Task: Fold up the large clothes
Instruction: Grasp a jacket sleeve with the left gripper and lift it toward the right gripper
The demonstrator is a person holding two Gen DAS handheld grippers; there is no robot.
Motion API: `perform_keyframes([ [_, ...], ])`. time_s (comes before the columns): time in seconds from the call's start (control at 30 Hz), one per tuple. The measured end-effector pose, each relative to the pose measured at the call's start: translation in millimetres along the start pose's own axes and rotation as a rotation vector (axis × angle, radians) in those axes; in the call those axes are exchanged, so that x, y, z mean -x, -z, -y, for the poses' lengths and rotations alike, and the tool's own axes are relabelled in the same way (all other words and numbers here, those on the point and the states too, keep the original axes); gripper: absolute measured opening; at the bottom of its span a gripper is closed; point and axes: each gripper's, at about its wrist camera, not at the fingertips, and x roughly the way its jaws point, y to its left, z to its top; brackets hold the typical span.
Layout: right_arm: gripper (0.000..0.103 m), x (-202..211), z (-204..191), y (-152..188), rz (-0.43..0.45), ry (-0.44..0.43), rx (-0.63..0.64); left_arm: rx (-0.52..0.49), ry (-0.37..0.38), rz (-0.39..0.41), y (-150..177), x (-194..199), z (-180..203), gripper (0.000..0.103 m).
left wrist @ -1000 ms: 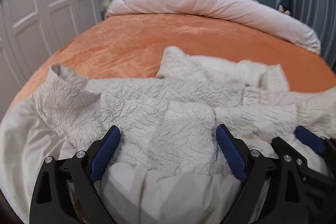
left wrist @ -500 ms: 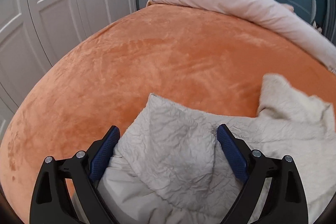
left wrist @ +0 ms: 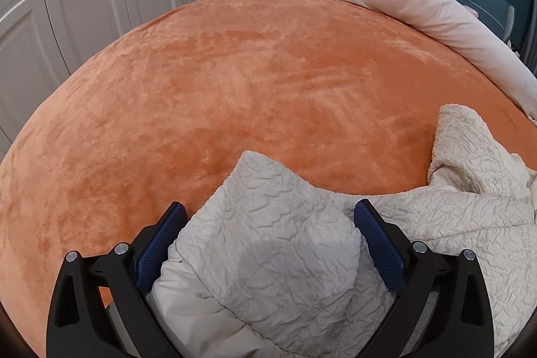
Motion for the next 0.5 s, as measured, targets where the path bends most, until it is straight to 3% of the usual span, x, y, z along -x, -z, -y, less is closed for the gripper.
perform_keyframes([
  [0.13, 0.06, 29.1, -25.4, -13.7, -0.027, 0.137, 0.054, 0.018, -0.005, -0.016, -3.9, 35.9, -11.0, 0.094],
  [0.23, 0.059, 72.4, -51.9, -11.2, 0.023, 0.02, 0.059, 0.077, 0.105, 0.017, 10.5, 90.2, -39.4, 0.095],
  [0.33, 0.056, 103.5, -101.5, -2.8, 0.066, -0.041, 0.162, 0.161, 0.162, 0.033, 39.8, 134.8, -78.6, 0.095],
  [0.43, 0.047, 103.1, -145.9, 6.2, 0.038, -0.071, 0.245, 0.261, 0.19, 0.002, 63.4, 151.5, -109.0, 0.095],
  [0.5, 0.036, 97.0, -164.2, 10.8, 0.028, -0.061, 0.284, 0.324, 0.203, -0.026, 80.2, 155.7, -126.5, 0.095],
])
